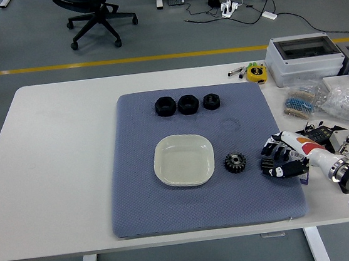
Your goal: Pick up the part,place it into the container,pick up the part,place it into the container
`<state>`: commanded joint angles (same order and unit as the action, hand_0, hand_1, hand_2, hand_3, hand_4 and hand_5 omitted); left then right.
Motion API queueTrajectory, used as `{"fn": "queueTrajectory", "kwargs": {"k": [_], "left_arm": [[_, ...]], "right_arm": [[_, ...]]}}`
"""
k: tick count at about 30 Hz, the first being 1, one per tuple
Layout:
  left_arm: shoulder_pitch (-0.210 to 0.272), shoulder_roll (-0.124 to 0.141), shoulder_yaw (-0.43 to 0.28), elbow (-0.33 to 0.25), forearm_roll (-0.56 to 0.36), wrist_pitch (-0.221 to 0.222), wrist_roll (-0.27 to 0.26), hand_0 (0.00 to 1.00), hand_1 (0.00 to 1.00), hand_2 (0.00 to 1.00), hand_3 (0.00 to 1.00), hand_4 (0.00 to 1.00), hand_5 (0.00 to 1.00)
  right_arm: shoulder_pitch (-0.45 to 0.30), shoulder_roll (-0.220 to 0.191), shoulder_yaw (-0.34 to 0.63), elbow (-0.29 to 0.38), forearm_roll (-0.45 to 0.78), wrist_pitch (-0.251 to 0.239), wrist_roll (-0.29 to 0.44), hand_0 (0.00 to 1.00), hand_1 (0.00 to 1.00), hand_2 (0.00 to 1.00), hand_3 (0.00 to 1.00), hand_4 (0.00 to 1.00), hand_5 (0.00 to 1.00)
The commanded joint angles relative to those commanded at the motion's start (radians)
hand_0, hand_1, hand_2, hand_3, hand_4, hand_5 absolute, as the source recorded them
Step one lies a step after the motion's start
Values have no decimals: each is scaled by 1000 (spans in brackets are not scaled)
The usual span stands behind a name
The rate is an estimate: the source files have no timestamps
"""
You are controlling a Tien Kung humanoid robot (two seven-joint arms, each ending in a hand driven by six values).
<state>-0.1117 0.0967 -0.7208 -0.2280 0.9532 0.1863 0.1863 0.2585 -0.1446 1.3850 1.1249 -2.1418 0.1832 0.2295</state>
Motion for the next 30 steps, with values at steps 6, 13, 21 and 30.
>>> {"fn": "queueTrajectory", "kwargs": {"k": [6,13,21,30], "left_arm": [[-1,1,2,0,-2,0,-1,688,679,682,568,640,599],[-4,0,8,0,-14,2,-3,689,679,683,568,640,599],[-9,0,14,0,-22,3,-5,689,679,683,568,640,599],[-9,0,16,0,-26,3,-6,689,679,683,568,640,599]], "right_arm": [[3,0,-3,-1,-31,-6,6,267,398,482,507,802,134],[5,0,-4,0,-32,-15,9,247,390,480,504,801,137],[7,0,0,1,-29,-21,9,233,381,470,499,820,137],[9,-2,16,16,20,-45,12,224,376,468,506,829,118]]}}
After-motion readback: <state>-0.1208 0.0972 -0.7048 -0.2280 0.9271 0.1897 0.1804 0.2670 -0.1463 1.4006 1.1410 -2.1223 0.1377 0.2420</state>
